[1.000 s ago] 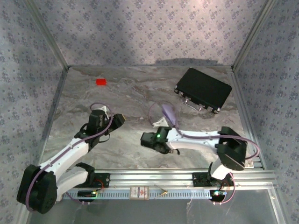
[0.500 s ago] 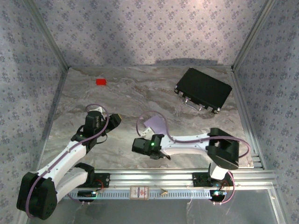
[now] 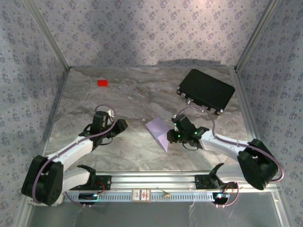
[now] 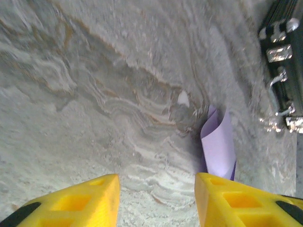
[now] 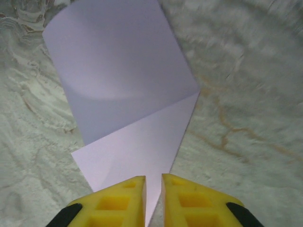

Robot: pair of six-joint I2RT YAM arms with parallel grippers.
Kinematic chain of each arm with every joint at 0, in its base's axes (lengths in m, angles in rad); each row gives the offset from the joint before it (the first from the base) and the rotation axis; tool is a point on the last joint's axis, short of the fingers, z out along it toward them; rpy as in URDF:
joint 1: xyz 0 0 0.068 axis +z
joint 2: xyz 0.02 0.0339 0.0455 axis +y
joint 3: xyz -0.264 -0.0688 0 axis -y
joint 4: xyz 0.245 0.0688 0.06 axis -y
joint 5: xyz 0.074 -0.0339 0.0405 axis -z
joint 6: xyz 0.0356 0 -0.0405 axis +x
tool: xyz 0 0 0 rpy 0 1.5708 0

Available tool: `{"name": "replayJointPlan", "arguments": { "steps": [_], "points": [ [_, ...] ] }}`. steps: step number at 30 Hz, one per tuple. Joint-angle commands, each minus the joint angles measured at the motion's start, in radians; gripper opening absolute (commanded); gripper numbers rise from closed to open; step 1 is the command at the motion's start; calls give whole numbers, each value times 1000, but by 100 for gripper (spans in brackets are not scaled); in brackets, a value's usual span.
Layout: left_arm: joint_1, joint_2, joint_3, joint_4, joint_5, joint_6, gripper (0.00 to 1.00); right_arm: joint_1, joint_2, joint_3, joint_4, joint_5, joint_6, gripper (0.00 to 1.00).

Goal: Fold a paper plane with a square sheet of paper (pick it up from the middle)
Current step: Turn over the paper at the center of the table.

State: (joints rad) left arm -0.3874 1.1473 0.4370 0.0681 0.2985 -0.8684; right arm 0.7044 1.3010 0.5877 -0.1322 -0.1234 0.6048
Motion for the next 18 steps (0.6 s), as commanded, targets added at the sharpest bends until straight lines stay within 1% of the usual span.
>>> {"name": "replayJointPlan", "arguments": {
  "steps": [1,5,11,15,18],
  "points": [
    [-23,43,39,61,70,-13,45,-38,57,-7,161,-224,56,15],
    [-42,95,53,78,72,-23,44,-51,158,-12,252,-281,105,11],
    [-45,119,59,73,72,-26,44,-50,250,-12,293,-267,175,11],
    [-45,128,59,78,71,-24,44,-28,275,-29,264,-163,269,12],
    [-45,141,64,87,79,-27,44,-19,289,-100,331,-84,464,12]
  ]
}}
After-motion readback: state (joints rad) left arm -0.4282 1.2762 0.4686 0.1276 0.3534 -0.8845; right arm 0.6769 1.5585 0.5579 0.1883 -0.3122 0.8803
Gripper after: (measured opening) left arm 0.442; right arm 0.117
